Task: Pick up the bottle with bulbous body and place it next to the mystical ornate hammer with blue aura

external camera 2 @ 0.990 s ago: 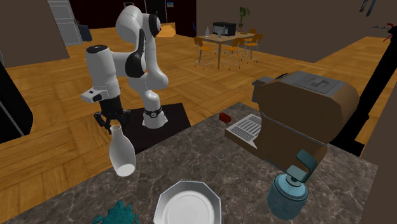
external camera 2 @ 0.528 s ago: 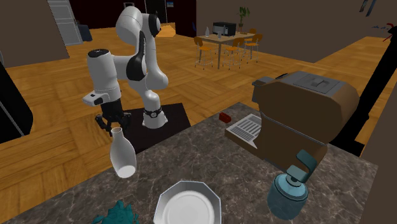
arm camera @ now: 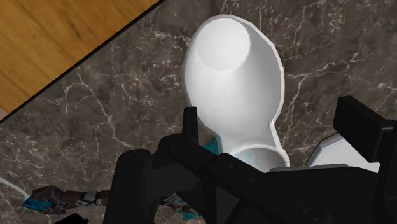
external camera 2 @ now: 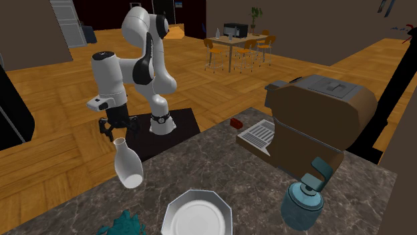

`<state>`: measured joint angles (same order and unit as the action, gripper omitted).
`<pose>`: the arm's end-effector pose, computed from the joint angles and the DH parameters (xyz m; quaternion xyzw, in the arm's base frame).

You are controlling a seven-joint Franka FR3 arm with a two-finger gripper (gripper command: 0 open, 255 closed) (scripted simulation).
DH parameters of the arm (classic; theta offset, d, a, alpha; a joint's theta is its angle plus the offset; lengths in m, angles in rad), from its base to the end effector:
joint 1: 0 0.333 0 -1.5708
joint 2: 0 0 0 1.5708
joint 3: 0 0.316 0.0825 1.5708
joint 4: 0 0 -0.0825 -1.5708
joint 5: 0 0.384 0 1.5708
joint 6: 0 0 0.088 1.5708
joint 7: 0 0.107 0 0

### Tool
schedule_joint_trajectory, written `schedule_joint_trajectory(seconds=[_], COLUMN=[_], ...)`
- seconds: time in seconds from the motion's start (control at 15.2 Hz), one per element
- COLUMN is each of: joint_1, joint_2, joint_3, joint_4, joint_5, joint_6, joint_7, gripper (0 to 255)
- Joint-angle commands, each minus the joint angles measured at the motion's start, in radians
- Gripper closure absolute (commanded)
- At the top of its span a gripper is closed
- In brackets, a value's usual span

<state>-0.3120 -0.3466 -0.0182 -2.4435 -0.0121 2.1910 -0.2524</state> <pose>0.4174 -0.1437 0.4385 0.9983 -0.0352 0.0445 0.0154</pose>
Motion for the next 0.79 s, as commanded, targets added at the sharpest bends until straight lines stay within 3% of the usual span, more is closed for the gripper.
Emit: schedule_joint_trajectory(seconds=[0.0, 0.2, 0.73], joint_1=[0.0, 0.0, 0.0], joint_2=[-0.017, -0.055, -0.055], joint_3=[0.0, 0.001, 0.001], joint_4=[0.02, 0.082, 0.082], joint_5=[0.0, 0.0, 0.0], joint_6=[-0.036, -0.136, -0.136], joint_7=[0.0, 0.0, 0.0], gripper=[0, 0, 0])
